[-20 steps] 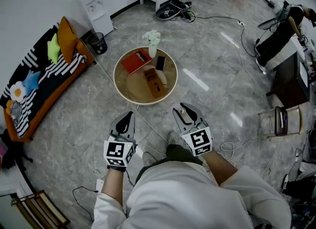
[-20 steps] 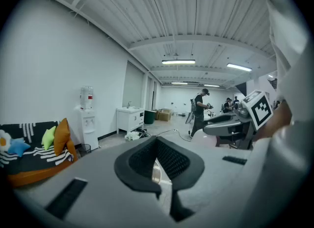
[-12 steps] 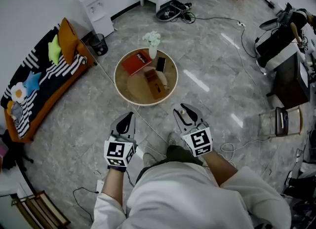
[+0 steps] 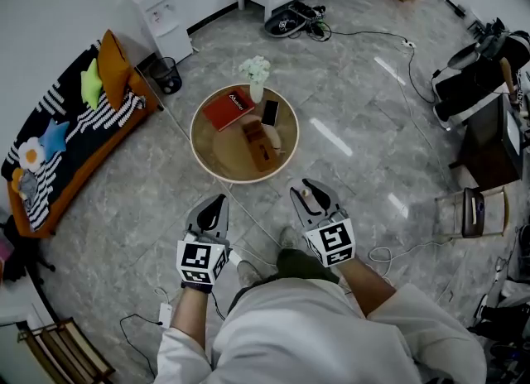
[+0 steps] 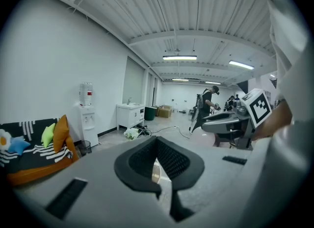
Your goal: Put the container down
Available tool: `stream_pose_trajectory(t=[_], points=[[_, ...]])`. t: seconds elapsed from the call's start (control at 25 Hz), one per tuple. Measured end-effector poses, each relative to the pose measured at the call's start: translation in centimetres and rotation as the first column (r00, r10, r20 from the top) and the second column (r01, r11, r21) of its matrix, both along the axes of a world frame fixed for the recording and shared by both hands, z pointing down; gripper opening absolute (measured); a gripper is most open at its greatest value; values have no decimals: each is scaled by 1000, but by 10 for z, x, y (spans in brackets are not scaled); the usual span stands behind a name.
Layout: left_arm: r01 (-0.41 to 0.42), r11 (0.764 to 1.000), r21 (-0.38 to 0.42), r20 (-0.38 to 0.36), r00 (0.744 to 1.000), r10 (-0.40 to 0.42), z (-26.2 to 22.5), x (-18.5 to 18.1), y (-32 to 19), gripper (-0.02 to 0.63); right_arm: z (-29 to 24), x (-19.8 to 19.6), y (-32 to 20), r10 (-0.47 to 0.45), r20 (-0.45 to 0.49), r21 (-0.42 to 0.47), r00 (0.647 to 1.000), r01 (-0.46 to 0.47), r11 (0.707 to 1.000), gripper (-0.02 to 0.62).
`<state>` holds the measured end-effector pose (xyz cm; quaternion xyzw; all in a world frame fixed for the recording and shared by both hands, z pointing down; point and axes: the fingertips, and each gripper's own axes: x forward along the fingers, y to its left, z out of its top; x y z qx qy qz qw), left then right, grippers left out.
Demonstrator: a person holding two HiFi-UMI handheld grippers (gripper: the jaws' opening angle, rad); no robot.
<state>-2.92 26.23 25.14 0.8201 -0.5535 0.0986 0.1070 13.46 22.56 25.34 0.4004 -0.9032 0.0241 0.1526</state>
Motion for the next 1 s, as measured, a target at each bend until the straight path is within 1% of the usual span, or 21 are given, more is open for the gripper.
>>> stream_pose_trajectory(t=[0.16,0.36,0.6,0.8,1.0], points=[[25,999,-20,6,1000,-25,8,4,-19,8,12,0,-23,-27,1,-25,1000,27,999,141],[81,996,-41,19,997,-80,19,10,-49,8,30,-2,-57,-84,5,-55,996,84,995,141],[145,988,-52,28,989,-144,31,19,-72,8,42,-9,-97,-163,3,-60,987,162,985,141],[141,987,-76,24,990,-140,44,19,-86,8,56,-17,-124,-167,-8,-75,986,166,983,141],[101,991,-88,19,995,-100,59,4,-118,8,66,-35,-151,-149,-14,-72,989,147,986,142]])
